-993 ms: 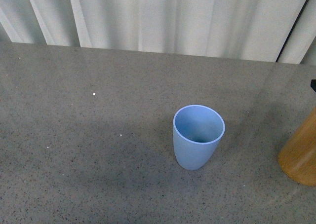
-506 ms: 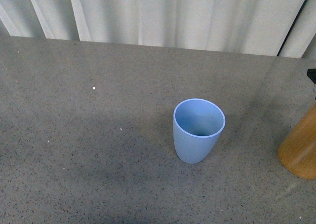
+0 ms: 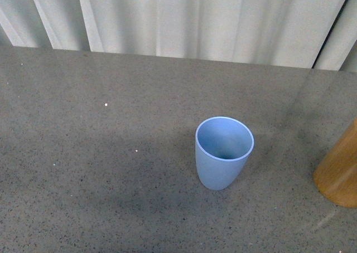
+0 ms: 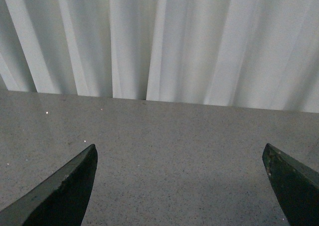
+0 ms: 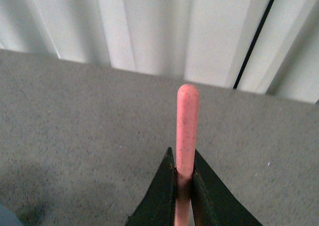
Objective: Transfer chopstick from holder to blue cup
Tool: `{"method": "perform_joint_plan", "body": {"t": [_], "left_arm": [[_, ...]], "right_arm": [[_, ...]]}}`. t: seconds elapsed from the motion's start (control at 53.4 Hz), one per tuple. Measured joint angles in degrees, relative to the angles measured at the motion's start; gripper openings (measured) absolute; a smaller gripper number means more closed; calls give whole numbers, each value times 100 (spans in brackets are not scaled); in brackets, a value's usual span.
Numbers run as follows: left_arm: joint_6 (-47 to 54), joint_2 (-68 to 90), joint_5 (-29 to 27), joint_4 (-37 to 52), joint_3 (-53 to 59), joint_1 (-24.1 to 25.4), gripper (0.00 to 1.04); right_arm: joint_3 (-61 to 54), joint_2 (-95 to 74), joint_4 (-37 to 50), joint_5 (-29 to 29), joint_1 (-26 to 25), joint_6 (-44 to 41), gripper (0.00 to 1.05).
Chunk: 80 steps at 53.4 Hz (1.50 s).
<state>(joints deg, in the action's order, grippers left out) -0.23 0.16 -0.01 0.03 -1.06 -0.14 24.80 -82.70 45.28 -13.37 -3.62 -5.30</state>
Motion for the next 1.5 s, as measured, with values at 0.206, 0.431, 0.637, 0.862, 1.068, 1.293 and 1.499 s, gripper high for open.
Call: {"method": "perform_joint_plan", "body": {"t": [0.206, 0.431, 0.637, 0.862, 1.068, 1.293, 1.499], "left_arm": [[-2, 0, 0, 0, 0, 0, 98], [0, 0, 0, 0, 0, 0, 98], [0, 0, 0, 0, 0, 0, 98], [-2, 0, 0, 0, -2, 0, 98], [0, 0, 0, 0, 0, 0, 98], [0, 0, 0, 0, 0, 0, 98], [0, 0, 0, 0, 0, 0, 98]], "right_arm": [[302, 1064, -240, 22, 520, 157, 3], [678, 1309, -376, 289, 1729, 385, 3], [675, 671, -33, 691, 2673, 385, 3], [675, -52, 299, 986, 3143, 380, 3], [675, -540, 610, 992, 3307, 376, 3], [678, -1141, 940, 1062, 3403, 385, 3], [636, -1521, 1172, 1202, 3381, 391, 18]]}}
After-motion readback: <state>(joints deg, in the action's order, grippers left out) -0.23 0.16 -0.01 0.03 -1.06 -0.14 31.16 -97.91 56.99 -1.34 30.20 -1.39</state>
